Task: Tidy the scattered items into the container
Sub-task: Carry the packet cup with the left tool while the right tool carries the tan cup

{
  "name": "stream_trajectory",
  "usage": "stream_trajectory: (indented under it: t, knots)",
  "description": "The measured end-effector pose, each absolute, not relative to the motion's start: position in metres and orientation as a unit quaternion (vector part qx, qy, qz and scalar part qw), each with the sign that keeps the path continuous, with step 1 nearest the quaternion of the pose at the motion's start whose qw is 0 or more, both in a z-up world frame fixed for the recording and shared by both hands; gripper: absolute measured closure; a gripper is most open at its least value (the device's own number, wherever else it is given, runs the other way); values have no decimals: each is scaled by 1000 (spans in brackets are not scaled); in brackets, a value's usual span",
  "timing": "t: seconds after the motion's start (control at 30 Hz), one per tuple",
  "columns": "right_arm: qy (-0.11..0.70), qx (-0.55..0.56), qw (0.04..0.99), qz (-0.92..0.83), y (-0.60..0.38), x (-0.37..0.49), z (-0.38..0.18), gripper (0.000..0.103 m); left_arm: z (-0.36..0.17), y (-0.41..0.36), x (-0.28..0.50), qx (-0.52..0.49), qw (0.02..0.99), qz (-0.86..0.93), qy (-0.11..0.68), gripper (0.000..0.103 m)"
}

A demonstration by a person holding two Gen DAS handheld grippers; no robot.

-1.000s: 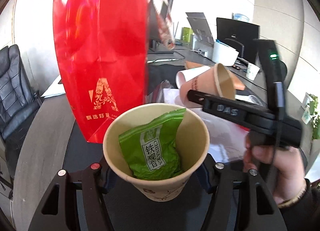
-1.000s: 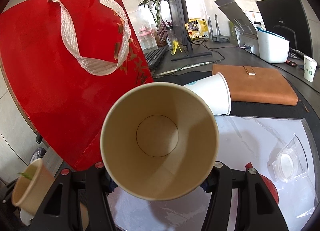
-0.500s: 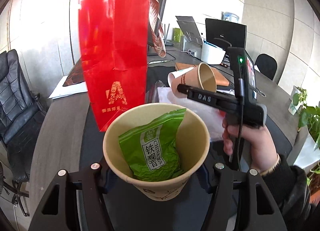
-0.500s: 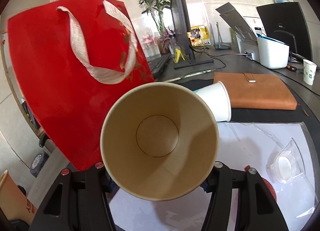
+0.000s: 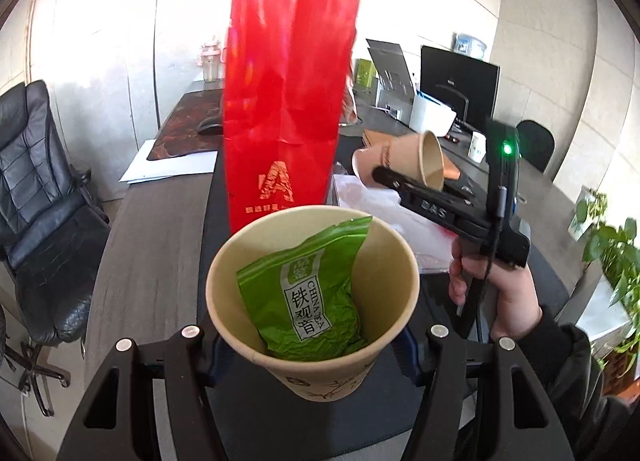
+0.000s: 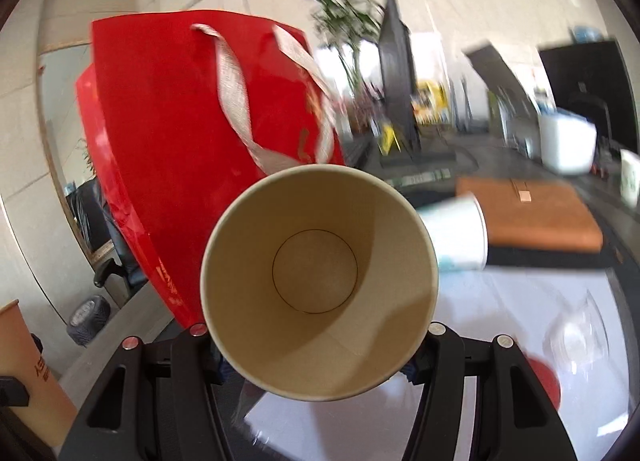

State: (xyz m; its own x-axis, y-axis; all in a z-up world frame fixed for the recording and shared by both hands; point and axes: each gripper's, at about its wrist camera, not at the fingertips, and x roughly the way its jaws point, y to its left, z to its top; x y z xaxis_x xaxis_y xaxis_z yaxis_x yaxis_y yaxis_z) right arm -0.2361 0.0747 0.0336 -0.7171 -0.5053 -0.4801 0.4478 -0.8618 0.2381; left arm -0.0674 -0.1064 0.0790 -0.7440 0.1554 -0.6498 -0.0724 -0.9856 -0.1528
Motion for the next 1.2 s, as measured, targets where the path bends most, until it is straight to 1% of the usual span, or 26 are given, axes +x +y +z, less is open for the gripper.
stream_trajectory:
  t: [0.17, 0.43, 0.7, 0.87, 1.2]
  knots:
    - [-66, 327, 228, -915, 89, -210, 51, 39, 88, -114, -60, -346, 59, 934, -60, 35]
    - [-13, 349, 193, -917, 88, -176, 78, 39, 94, -116, -65, -349, 69, 932, -65, 35]
    - [34, 350, 182, -918, 80, -151, 102, 39, 115, -115, -53, -335, 73, 939, -43, 35]
    - [61, 348, 198, -914, 69, -139, 117, 38, 126, -116, -42, -330, 75, 940, -35, 35]
    - [60, 318, 274, -906, 46, -114, 142, 38, 146, -128, -28, -315, 75, 945, -44, 35]
